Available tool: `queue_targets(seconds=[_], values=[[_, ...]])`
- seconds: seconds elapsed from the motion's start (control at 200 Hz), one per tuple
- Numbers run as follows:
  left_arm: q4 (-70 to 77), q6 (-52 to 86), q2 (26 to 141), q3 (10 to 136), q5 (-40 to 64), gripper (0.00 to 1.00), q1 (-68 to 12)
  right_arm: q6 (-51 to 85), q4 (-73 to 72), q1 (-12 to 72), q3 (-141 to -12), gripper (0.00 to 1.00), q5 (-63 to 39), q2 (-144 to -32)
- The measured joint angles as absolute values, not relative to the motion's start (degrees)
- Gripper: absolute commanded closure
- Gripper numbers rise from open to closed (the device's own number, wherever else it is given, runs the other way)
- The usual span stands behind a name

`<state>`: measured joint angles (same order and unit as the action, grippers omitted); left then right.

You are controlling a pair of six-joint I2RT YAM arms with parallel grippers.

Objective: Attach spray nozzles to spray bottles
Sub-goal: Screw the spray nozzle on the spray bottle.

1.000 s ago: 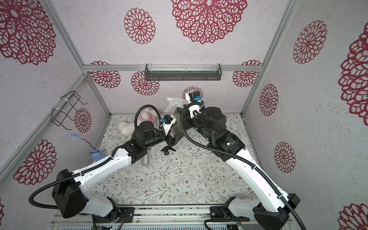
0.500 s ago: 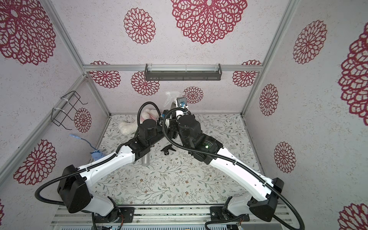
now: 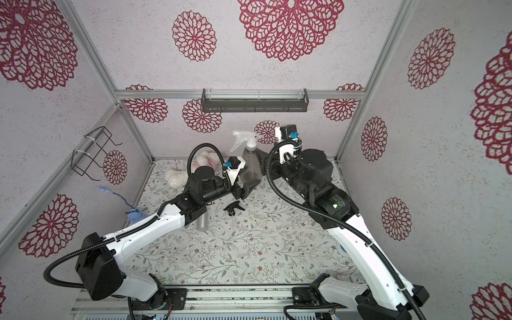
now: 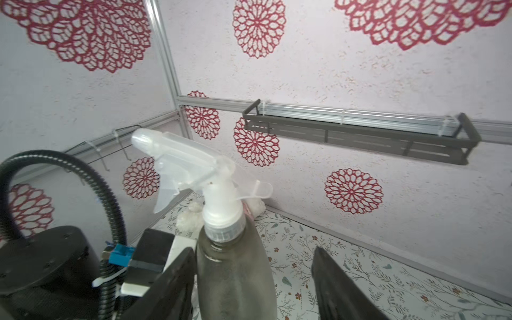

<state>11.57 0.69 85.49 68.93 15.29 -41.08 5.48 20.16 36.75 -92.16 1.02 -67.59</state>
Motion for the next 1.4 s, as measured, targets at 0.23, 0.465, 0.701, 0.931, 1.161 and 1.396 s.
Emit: queue_targets(seconds=[0.23, 0.465, 0.701, 0.931, 1.161, 1.396], values=[[9.82, 0.69, 85.01, 68.95, 19.73, 0.52, -41.08, 3.38, 22.90, 33.91, -96.27, 0.35, -7.57, -71.61], [8.23, 0.62, 84.95, 68.93, 22.22, 0.52, -41.08, 3.05, 23.51, 32.05, -97.38, 0.52, -12.78, -74.35], [8.01, 0.54, 84.71, 68.99, 22.09, 0.52, -40.91, 4.34, 23.88, 31.73, -97.38, 0.74, -16.36, -74.56], [7.70, 0.58, 84.71, 69.01, 19.62, 0.52, -40.91, 5.61, 21.32, 32.29, -95.20, 0.79, -14.66, -74.06], [8.14, 0.36, 84.77, 69.23, 14.17, 0.53, -41.45, 5.80, 17.21, 43.05, -93.45, 0.82, 7.81, -73.97], [9.19, -0.89, 86.32, 70.41, 4.69, 0.54, -43.18, 6.63, 13.61, 50.81, -93.49, 0.84, 30.57, -76.47]])
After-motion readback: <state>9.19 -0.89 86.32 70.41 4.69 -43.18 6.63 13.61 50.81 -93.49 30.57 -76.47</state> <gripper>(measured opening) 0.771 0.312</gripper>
